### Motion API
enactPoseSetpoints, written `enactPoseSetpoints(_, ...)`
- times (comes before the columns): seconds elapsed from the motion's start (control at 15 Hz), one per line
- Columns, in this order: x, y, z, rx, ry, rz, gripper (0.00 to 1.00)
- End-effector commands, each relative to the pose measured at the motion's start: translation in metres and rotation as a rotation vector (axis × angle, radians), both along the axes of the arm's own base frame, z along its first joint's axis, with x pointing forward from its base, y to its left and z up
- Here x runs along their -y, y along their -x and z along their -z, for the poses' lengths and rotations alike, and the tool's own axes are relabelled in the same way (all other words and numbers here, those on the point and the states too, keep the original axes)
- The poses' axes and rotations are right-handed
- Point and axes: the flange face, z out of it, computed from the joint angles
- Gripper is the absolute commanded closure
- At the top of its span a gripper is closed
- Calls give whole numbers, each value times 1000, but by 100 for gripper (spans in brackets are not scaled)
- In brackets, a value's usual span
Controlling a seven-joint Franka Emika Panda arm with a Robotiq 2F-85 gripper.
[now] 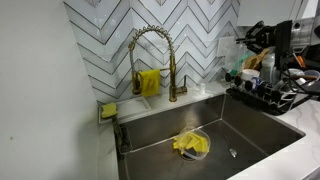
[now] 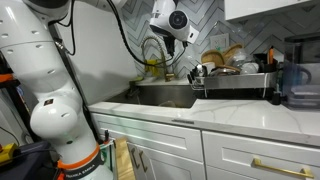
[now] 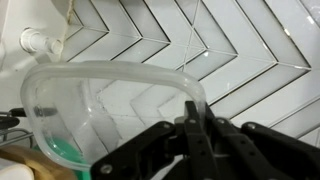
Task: Put the transparent lunch box upside down on the dish rack
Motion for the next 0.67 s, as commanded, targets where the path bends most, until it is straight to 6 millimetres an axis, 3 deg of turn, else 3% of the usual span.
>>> enactPoseSetpoints(0.0,-19,0,12,12,-50,-10,98)
enactPoseSetpoints(0.6,-38,-9,64,191,-166,-2,98)
